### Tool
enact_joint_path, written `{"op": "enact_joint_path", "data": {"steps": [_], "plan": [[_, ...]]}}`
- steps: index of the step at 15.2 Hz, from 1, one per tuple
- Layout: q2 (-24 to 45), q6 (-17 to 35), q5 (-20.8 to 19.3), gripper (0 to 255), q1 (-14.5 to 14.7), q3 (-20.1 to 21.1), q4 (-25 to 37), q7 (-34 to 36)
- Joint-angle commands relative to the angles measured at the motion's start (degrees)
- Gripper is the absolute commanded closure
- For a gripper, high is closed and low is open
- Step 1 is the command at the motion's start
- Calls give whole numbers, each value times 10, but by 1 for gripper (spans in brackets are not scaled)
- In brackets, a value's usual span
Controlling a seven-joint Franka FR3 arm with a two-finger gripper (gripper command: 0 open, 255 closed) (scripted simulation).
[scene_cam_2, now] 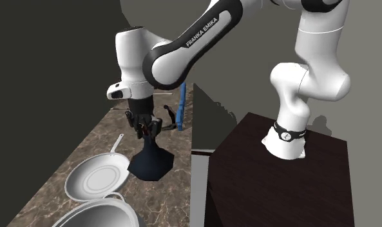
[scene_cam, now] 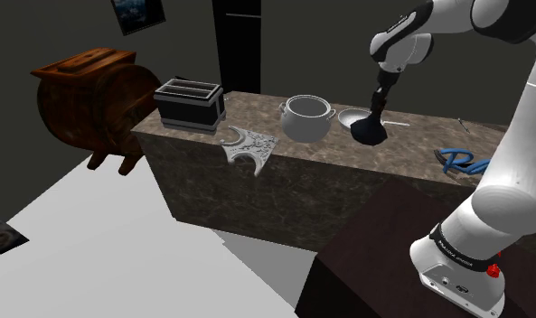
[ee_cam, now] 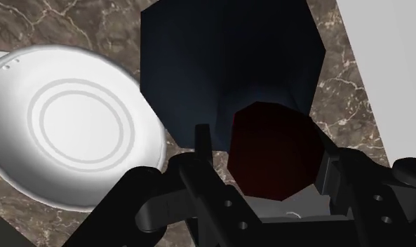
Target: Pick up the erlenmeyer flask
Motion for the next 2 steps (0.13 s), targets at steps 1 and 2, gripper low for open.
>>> {"op": "enact_joint_path", "data": {"steps": [1, 2], "plan": [[-7, -8, -5, 255, 2, -2, 3, 4], [-7, -8, -5, 255, 2, -2, 3, 4]]}}
